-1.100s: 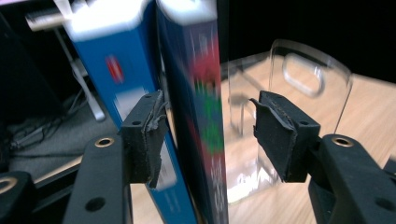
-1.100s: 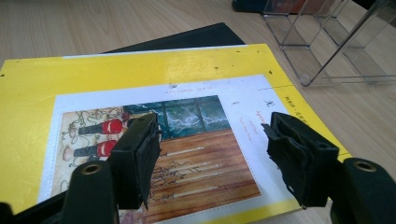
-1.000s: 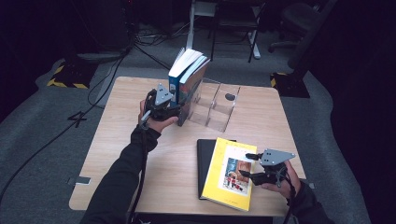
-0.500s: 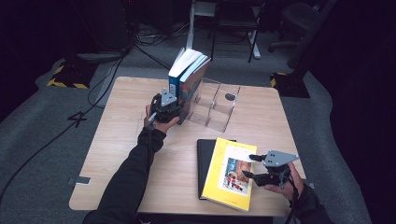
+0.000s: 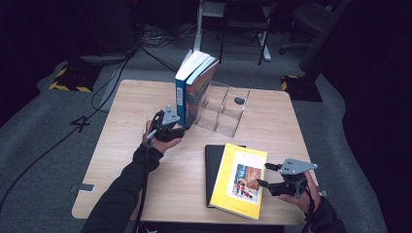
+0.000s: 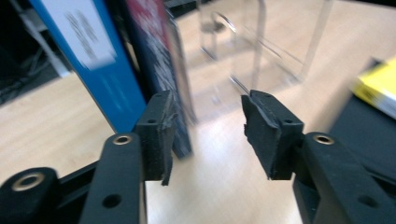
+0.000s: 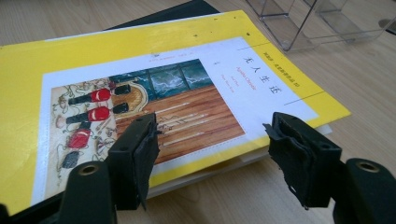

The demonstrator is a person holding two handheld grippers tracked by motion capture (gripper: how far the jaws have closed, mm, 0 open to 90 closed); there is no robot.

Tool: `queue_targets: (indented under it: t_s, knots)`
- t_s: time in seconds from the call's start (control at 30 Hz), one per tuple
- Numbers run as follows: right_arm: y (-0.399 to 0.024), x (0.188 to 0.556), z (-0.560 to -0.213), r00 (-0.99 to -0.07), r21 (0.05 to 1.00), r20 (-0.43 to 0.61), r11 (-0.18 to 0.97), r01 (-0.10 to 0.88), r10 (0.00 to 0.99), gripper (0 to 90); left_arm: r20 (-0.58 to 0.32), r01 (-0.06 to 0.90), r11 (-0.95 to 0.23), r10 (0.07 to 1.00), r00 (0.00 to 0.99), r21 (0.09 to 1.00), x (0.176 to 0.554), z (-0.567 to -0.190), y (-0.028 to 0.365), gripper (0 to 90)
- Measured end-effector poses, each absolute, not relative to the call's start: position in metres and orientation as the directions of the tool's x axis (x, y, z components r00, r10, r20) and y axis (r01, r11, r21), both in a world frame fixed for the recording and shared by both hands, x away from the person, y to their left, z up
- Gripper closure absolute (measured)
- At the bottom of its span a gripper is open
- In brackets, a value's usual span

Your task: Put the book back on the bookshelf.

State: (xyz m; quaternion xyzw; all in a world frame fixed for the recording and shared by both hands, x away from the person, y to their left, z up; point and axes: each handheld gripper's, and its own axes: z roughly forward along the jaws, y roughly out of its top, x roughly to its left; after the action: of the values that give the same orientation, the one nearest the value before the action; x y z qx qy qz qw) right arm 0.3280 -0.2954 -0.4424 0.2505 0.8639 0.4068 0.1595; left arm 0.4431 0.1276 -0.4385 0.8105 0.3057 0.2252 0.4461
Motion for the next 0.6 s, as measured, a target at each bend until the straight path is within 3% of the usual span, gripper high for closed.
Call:
queue_targets:
  t_s: [0.47, 0.6]
  knots:
    - [-0.299, 0.33, -0.455, -0.775, 0.744, 0.084, 0.478, 0.467, 0.626, 22.5, 0.094, 0.269, -0.614, 0.492, 0.865, 0.742, 0.367, -0.476, 0.123, 31.8]
    - [-0.299, 0.335, -0.461, -0.769, 0.734, 0.162, 0.445, 0.513, 0.618, 18.1, 0.048, 0.289, -0.631, 0.459, 0.887, 0.72, 0.351, -0.487, 0.122, 28.6]
